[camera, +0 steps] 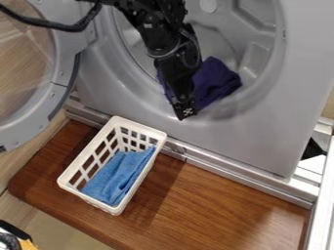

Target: Move the blue towel out of the white object

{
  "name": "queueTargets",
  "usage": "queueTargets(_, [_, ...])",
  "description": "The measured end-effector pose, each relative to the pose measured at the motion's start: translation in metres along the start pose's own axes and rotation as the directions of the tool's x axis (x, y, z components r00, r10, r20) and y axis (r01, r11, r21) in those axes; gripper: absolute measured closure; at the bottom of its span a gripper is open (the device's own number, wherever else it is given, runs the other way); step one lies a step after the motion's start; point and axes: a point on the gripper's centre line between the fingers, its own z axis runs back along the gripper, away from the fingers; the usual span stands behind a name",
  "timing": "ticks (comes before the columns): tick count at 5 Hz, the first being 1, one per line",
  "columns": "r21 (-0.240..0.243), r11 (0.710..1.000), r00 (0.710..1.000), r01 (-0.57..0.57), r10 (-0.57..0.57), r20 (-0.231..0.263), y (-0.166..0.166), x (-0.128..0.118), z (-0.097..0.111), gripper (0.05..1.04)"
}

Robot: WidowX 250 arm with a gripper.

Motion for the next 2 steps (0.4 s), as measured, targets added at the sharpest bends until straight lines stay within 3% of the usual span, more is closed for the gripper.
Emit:
queueTargets(1, [-0.02,1.0,1.0,-0.006,0.006,-0.021,-0.005,-0.005,-0.006,0.083])
queueTargets(2, [-0.021,0.997,0.994,-0.071,0.07,-0.083,-0.005,-0.036,-0.008,0.083])
